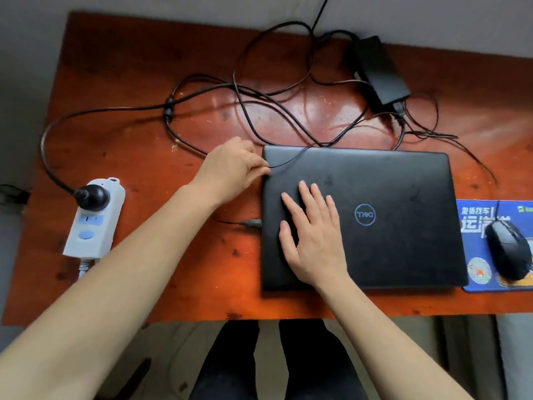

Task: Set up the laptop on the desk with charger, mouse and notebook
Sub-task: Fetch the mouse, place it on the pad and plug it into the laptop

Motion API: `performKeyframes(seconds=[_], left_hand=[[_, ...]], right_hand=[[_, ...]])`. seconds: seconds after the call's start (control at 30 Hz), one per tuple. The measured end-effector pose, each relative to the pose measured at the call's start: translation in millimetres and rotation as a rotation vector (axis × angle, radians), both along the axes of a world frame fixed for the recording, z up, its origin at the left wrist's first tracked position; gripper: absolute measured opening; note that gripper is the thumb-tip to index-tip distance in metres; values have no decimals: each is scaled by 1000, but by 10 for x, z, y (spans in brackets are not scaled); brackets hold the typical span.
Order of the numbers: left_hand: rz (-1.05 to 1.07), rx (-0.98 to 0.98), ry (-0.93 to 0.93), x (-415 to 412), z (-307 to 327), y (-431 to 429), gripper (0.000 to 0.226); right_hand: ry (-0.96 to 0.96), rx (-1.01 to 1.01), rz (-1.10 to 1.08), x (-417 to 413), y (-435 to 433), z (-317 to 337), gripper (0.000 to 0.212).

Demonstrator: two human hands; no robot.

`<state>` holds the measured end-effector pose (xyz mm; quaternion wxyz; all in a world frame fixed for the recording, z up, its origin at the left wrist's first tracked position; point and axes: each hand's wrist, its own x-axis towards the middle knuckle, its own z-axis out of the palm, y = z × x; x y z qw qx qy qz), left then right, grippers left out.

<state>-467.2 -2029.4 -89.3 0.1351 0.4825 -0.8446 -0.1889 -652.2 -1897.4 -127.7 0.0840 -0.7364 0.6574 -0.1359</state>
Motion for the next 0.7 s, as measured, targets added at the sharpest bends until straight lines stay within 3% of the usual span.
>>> performKeyframes(seconds=[0.1,0.23,0.43,0.7], left_hand=[[213,-8,57,-28,8,-248,23],[527,28,-85,181,-134,-565,31],[444,-160,-194,519,-386,-276,30],[454,45,-189,466,-386,-150,44]], right_hand=[[-33,-12,-4,0,-1,-12,52],[-41,-15,-11,-5,3,-14,52],[-48,-14,-9,-17,5,-28,53],[-46,-5,0,-25,8,-57,52]])
